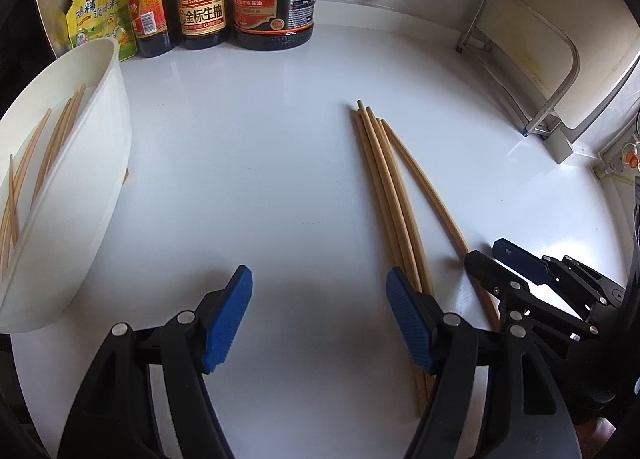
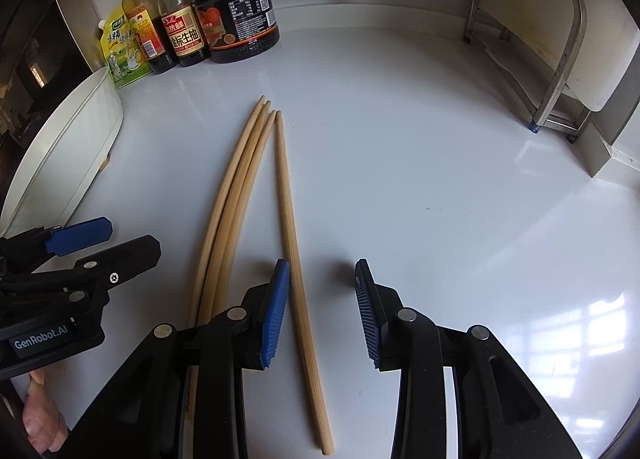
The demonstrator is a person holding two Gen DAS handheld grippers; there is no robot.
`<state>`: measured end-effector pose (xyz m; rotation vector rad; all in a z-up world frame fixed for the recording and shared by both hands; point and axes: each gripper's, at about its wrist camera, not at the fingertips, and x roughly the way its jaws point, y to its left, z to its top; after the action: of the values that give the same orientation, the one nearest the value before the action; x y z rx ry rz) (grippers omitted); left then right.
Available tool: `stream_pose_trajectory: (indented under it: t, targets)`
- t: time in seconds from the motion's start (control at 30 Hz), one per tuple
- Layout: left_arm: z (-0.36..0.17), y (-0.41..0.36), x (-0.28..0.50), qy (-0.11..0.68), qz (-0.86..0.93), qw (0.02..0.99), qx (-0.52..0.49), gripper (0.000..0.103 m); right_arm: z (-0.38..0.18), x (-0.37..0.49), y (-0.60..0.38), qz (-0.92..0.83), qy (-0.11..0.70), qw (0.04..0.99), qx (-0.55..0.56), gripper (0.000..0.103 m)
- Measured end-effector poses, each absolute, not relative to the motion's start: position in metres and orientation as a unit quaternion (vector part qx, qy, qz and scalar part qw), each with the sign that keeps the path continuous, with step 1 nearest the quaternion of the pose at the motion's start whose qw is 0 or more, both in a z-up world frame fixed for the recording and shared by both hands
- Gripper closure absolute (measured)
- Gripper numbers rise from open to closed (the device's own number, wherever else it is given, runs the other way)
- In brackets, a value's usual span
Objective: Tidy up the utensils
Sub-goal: 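Move both open tools back to the chopstick pile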
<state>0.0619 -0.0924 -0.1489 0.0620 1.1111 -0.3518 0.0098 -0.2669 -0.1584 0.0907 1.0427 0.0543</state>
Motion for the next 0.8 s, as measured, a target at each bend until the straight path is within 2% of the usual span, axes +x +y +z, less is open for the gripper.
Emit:
stream_pose_trajectory:
  t: [0.8]
  targets:
    - [-0.159, -0.121, 0.056, 0.525, -0.169, 0.832, 0.055, 0.031, -0.16, 0.007, -0.278, 0.02, 0.496, 0.867, 0.043, 0.07]
